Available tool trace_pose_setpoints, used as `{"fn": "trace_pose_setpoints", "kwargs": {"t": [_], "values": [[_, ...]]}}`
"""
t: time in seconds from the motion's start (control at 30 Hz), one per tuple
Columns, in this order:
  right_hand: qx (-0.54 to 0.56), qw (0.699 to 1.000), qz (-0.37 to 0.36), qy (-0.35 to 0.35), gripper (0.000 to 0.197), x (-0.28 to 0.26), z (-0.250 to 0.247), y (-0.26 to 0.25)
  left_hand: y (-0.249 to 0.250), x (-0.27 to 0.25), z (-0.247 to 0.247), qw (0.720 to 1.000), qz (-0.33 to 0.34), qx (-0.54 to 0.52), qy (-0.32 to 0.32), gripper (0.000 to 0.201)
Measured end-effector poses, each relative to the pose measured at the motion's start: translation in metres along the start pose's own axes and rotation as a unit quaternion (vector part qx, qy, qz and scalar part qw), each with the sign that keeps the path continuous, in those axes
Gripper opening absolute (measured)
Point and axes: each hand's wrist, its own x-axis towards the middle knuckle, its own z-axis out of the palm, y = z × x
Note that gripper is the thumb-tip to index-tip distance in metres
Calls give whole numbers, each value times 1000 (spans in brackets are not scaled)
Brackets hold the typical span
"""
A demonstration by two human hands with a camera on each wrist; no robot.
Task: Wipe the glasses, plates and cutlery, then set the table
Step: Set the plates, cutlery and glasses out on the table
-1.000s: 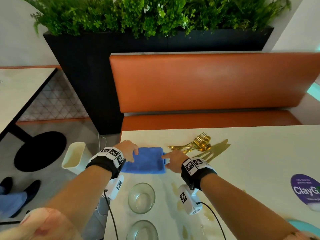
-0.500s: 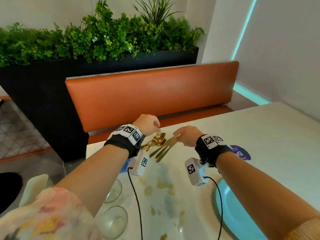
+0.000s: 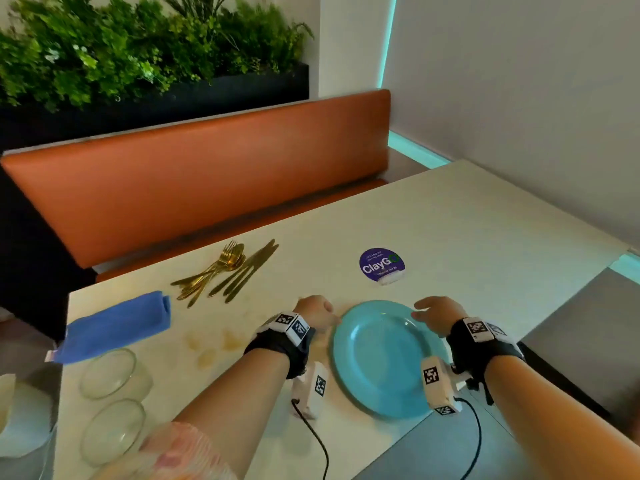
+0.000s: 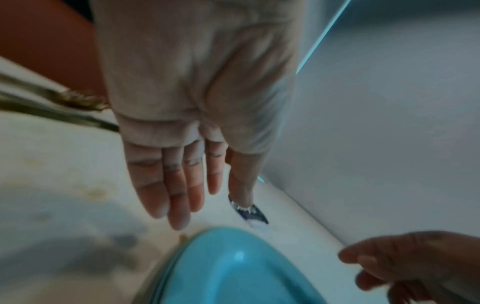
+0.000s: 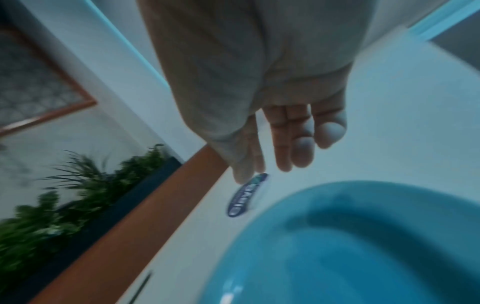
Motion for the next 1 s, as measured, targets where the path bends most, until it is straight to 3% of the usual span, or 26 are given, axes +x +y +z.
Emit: {"fn": "trace_pose_setpoints", "kwargs": {"t": [0.07, 0.2, 0.3, 0.43, 0.57, 0.67, 0.77, 0.9, 1.0], "values": [[2, 999, 42, -13, 44, 2, 9, 32, -2, 5, 28, 998, -33, 41, -38, 28], [-2, 997, 73, -22, 52, 13, 20, 67, -9, 12, 63, 993, -93, 68, -14, 32], [33, 995, 81, -52, 54, 22, 31, 76, -13, 15, 78, 992, -124, 34, -7, 28], [72, 992, 70, -80, 41, 33, 47, 85, -15, 12, 84, 988, -155, -8, -6, 6], [99, 989, 68, -85, 38, 43, 48, 95, -14, 18, 83, 981, -149, -124, -17, 16], [143, 986, 64, -50, 29, 38, 34, 88, -7, 17, 74, 954, -135, -268, 7, 36], [211, 976, 57, -16, 19, 39, 16, 80, 9, 16, 62, 920, -108, -376, 39, 33], [328, 942, 65, -4, 21, 40, -6, 71, 29, 12, 44, 860, -74, -502, 45, 33], [389, 919, 71, 2, 33, 38, -23, 71, 37, 19, 32, 865, -66, -491, 74, 44]]}}
